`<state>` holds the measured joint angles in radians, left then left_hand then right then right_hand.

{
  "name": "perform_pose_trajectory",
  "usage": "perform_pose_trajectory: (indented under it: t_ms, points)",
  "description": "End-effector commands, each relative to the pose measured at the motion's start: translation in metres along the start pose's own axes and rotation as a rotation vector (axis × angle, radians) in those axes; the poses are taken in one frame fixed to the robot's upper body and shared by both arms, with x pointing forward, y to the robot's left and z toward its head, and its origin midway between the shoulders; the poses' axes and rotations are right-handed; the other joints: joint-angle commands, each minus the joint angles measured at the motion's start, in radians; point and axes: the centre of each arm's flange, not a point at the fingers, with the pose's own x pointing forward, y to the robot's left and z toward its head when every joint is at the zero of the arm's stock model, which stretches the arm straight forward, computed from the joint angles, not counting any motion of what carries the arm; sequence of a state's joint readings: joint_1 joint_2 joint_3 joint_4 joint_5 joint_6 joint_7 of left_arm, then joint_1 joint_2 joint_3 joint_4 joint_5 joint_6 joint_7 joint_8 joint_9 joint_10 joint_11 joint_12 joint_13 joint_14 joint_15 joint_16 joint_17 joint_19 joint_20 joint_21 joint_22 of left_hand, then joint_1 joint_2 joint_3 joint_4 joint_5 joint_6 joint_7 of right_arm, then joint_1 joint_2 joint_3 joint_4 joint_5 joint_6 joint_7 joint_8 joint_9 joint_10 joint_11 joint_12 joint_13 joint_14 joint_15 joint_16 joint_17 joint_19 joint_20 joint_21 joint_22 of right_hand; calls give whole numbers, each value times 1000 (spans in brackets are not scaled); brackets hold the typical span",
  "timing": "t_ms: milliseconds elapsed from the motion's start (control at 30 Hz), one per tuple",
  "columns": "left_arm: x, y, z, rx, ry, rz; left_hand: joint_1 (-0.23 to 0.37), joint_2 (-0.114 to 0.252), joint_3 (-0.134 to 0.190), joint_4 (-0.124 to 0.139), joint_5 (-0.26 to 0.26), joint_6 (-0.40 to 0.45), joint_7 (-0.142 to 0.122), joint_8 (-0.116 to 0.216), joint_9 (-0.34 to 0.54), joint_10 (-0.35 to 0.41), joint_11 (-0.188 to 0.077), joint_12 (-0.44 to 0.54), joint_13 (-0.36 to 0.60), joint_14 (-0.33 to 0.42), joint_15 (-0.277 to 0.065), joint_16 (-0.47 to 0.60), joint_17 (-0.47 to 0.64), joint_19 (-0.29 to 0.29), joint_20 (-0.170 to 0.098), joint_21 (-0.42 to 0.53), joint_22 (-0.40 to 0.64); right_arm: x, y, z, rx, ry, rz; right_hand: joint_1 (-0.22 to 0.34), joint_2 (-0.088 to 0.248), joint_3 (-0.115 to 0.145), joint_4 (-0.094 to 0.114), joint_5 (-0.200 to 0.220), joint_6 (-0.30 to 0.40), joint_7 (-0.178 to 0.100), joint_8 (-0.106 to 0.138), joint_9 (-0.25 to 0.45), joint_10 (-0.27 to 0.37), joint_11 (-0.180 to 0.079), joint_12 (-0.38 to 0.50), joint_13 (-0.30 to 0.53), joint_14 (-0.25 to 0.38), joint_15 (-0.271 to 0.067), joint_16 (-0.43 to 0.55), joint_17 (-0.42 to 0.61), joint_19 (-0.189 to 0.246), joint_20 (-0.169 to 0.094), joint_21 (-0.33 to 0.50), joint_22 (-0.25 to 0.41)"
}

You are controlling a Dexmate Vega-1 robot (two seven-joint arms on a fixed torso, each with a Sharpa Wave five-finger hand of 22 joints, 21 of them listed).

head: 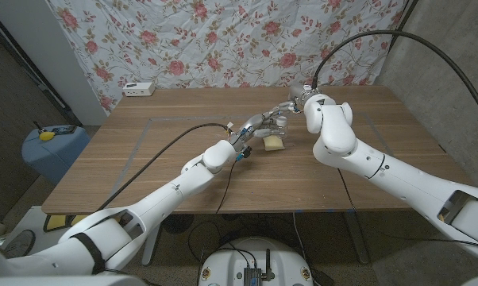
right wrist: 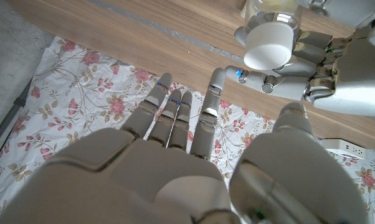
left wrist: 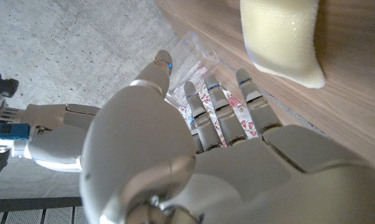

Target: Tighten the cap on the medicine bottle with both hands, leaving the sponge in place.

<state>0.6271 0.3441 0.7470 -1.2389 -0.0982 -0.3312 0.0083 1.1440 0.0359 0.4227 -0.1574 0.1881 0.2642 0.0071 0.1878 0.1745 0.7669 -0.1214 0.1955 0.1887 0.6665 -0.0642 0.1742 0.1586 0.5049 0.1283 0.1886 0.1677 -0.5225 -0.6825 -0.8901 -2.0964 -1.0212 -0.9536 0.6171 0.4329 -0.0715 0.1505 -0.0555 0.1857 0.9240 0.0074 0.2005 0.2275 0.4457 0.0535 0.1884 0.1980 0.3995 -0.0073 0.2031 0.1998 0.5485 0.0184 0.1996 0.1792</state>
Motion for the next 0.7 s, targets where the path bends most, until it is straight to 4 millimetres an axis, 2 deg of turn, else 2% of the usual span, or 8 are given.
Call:
perform_pose_trajectory:
  t_ms: [33, 133, 233, 400, 700]
  points:
    - [-4, 12, 0, 22, 6, 28, 0, 7, 5, 0, 6, 6, -2, 0, 4, 9, -2, 5, 5, 8, -30, 0, 3, 2, -2, 4, 3, -3, 0, -3, 19, -10, -25, 2, 14, 4, -9, 4, -69, -15, -19, 0, -11, 8, 2, 6, -10, 1, -2, 3, -7, 5, -2, 2]
    - [-7, 16, -1, 25, 10, 49, 0, 7, 5, 1, 6, 6, -3, 0, 4, 10, -2, 5, 5, 8, -30, 0, 3, -6, -10, 1, 3, -3, 1, -5, 38, -2, -17, -6, 16, 3, -8, 3, -110, -22, -24, -1, -24, 21, 0, 7, -24, 11, -5, 4, -20, 9, -5, 2]
    - [-10, 21, -1, 33, 11, 64, 0, 7, 5, 1, 6, 7, -2, 0, 4, 10, -3, 5, 5, 7, -30, -1, 3, -12, -18, -2, 3, -5, 2, -9, 65, -8, -21, -12, 18, 3, -10, 4, -175, -40, -30, -3, -36, 21, 1, 8, -37, 16, -7, 4, -29, 11, -5, 2]
    - [-14, 29, 0, 46, 11, 75, 0, 7, 2, 1, 6, 6, -2, -1, 4, 10, -2, 5, 5, 1, -40, -1, 5, -12, -18, -1, 3, -6, 4, -15, 124, -32, -31, -19, 28, 5, -9, 4, -231, -43, -32, -4, -50, 22, 2, 9, -48, 15, -7, 5, -38, 12, -5, 2]
    - [-24, 37, -1, 52, 14, 81, -2, 7, -1, 2, 5, 7, 0, 0, 4, 10, -2, 5, 5, 1, -41, 1, 5, -12, -20, 0, 3, -9, 10, -22, 233, -100, -83, -44, 57, 9, 6, 5, -308, -47, -33, -7, -58, 20, 5, 10, -55, 13, -2, 11, -45, 7, -4, 1]
